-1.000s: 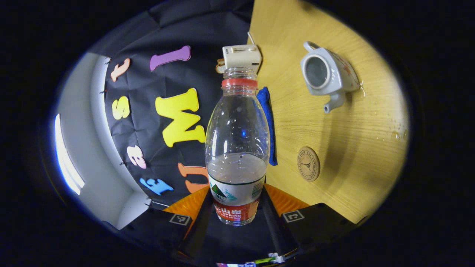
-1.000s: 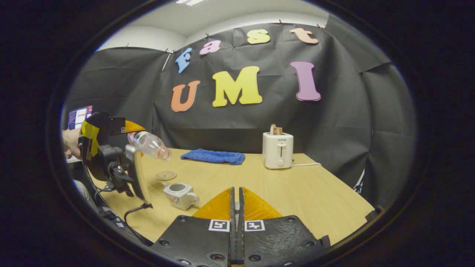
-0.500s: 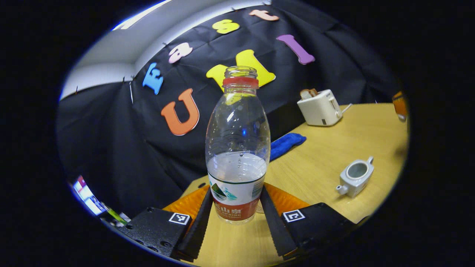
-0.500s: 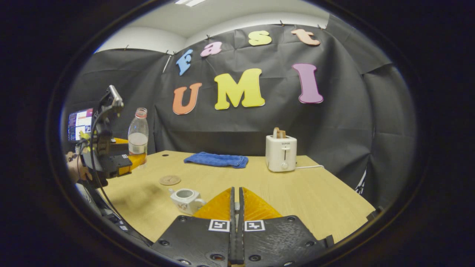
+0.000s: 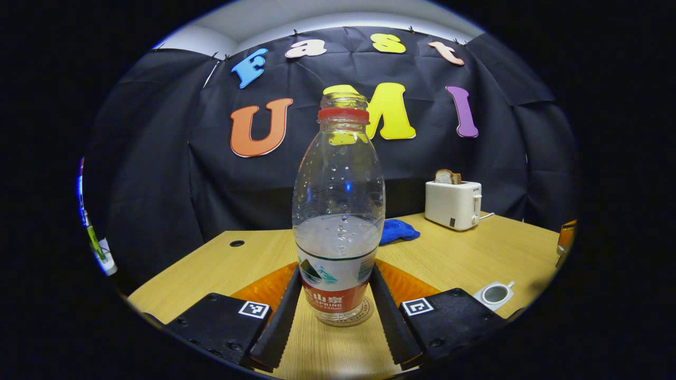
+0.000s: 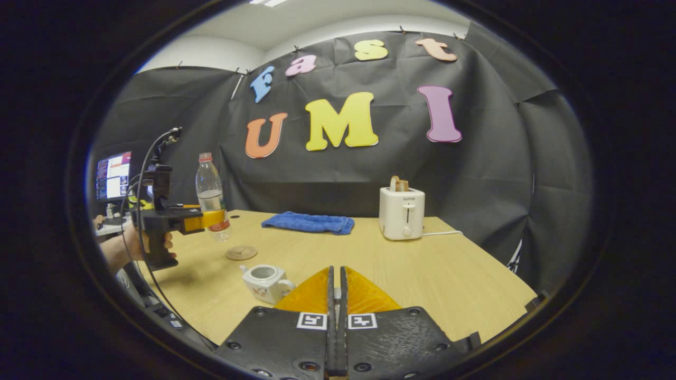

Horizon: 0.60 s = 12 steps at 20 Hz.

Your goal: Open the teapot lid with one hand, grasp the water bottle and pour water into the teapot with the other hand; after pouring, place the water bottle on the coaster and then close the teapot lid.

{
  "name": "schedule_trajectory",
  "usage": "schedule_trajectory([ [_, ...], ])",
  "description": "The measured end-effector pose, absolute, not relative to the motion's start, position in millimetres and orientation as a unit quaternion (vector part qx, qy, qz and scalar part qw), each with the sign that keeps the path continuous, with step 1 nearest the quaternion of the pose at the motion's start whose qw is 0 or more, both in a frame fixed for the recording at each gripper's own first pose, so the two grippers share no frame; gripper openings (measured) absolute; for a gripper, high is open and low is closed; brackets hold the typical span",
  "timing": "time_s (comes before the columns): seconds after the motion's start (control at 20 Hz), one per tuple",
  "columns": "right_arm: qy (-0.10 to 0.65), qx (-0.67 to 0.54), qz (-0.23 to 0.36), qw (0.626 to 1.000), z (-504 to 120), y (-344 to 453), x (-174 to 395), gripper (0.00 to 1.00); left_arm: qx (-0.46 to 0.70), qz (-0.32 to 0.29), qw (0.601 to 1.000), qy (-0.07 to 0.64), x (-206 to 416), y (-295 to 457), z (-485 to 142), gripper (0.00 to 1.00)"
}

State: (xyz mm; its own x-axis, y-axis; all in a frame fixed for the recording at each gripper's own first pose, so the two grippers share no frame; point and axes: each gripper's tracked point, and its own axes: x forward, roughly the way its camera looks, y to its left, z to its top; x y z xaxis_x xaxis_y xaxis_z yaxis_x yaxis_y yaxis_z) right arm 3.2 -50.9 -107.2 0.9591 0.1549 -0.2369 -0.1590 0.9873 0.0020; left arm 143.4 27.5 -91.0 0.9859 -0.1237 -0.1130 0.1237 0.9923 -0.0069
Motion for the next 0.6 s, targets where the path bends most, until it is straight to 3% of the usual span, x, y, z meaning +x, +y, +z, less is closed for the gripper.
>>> schedule_trajectory([
  [0.6, 0.136, -0.007, 0.062, 0.989, -120, -64, 13, 0.00, -0.045, -0.083, 0.988, 0.124, 184, 17, -147, 0.77],
])
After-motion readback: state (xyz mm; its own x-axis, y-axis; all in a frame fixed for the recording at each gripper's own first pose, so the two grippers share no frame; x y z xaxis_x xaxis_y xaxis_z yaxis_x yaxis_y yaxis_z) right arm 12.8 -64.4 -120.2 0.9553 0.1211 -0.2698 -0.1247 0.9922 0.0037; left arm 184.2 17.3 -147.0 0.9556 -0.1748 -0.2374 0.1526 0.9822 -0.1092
